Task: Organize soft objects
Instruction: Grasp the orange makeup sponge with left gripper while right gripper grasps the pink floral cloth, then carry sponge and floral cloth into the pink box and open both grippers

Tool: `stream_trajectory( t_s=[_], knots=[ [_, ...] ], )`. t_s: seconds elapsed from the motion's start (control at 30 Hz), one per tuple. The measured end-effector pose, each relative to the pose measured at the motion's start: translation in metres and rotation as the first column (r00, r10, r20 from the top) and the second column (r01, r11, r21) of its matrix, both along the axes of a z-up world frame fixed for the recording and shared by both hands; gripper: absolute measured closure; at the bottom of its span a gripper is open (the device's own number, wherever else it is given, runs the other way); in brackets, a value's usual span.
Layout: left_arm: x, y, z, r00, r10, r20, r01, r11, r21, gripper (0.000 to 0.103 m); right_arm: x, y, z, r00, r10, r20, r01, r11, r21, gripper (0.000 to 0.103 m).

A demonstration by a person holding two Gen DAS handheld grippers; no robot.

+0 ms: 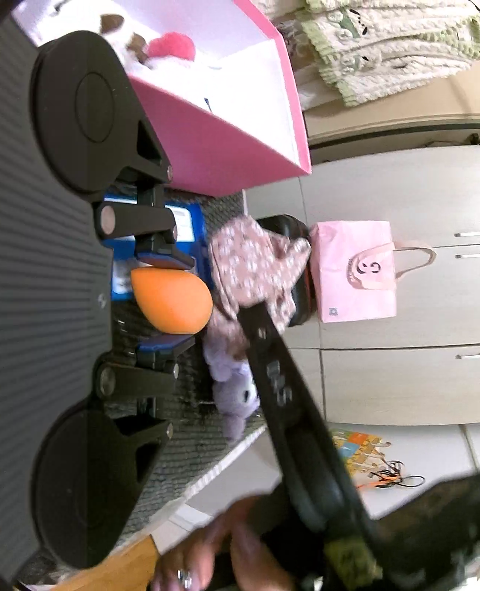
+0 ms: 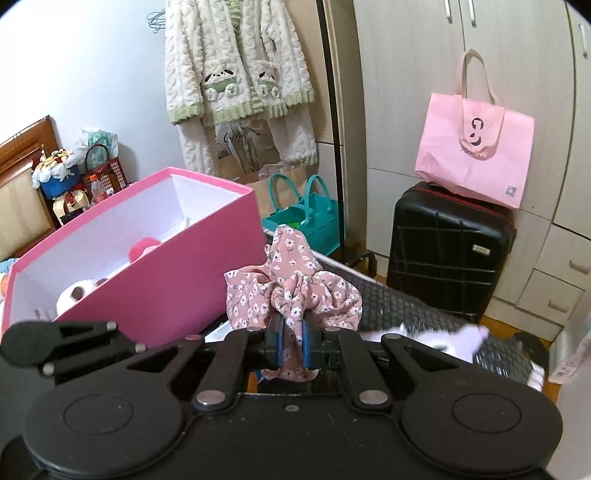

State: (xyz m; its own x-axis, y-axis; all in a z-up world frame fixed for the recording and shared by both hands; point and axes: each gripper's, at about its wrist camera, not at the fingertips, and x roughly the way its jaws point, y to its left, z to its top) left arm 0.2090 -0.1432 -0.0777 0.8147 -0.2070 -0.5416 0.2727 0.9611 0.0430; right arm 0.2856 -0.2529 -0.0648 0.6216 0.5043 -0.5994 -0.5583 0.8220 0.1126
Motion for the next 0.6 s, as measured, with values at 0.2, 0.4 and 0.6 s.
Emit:
stream_trajectory(
  t_s=[0.2,0.4,0.6],
  knots=[
    [-0.023,0.012,0.006,0.997,-0.051,-0.058,0.048,0.998,-0.048,0.066,-0.043,-0.002,0.001,1.0,-0.03,0.007,0.03,0.999,-0.033,0.091],
    [-0.046,0.024,0.009,0.985,-0.111,-0.134,0.099,0.991,-0.094,0.065,-0.086,-0.005,-0.005,0.998,-0.057,0.002,0.057,0.997,-0.051,0.091],
    [-0.077,0.038,0.017,0.969,-0.184,-0.163,0.168,0.98,-0.109,0.065,-0.125,-0.005,-0.007,0.997,-0.073,-0.023,0.072,0.996,-0.047,0.09]
  ],
)
